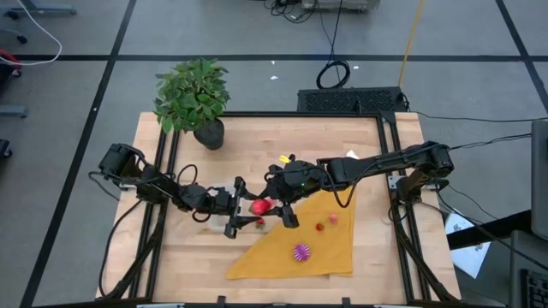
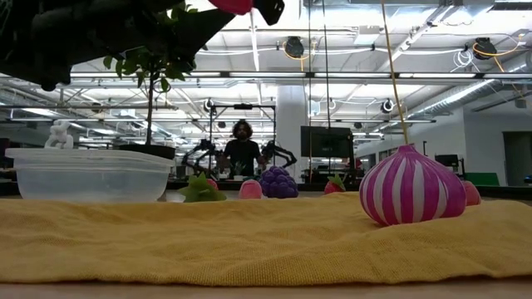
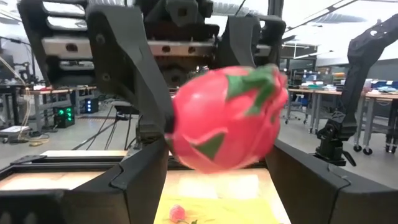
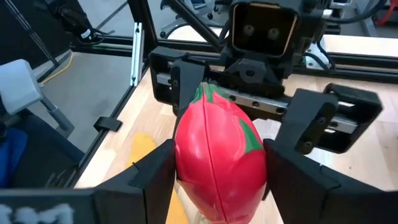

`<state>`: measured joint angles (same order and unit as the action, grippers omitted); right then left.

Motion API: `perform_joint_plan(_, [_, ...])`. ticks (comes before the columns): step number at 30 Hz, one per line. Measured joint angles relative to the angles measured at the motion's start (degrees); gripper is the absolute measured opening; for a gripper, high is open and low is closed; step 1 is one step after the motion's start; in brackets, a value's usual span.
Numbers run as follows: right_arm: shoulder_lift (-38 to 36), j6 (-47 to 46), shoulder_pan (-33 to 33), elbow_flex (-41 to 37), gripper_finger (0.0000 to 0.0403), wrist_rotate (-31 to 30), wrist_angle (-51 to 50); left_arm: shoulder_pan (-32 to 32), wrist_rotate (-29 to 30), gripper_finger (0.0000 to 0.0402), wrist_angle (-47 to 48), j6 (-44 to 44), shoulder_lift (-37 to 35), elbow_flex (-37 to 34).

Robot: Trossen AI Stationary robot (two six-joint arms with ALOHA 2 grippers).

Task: Pick and placing Produce into tupperware
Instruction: Put the pink dragon fruit into the transparent bin

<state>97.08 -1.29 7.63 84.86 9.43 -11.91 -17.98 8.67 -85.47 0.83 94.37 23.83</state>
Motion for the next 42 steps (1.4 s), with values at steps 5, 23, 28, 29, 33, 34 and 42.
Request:
perform_joint_plan(5, [0.0,-0.4,0.0,-1.0,0.0212,0.0,1.4,0.0,0.1,0.0271,-0.2,0.1,0.0,0.0])
perform_joint_plan(23, [0.0,-1.1,0.2,-1.0,0.0212,0.0,3.2,0.4,0.1,0.0271,-0.3,0.0,0.0,0.0])
perform_joint_plan(28, [0.0,-1.1,1.0,-1.0,0.0212,-0.1,3.7,0.3,0.0,0.0271,-0.3,0.0,0.0,0.0])
perform_joint_plan(29, [0.0,-1.1,1.1,-1.0,0.0212,-0.2,3.8,0.3,0.0,0.0271,-0.4,0.0,0.0,0.0])
perform_joint_plan(33, [0.0,-1.1,1.4,-1.0,0.0212,-0.1,4.0,0.3,-1.2,0.0271,-0.3,0.2,0.0,0.5])
perform_joint_plan(34, [0.3,-1.1,1.4,-1.0,0.0212,0.1,4.2,0.3,-1.7,0.0271,-0.2,0.2,0.0,0.8])
perform_joint_plan(42, [1.9,-1.3,1.5,-1.0,0.0212,0.0,4.6,0.3,-2.4,0.0271,1.5,0.4,0.0,1.4])
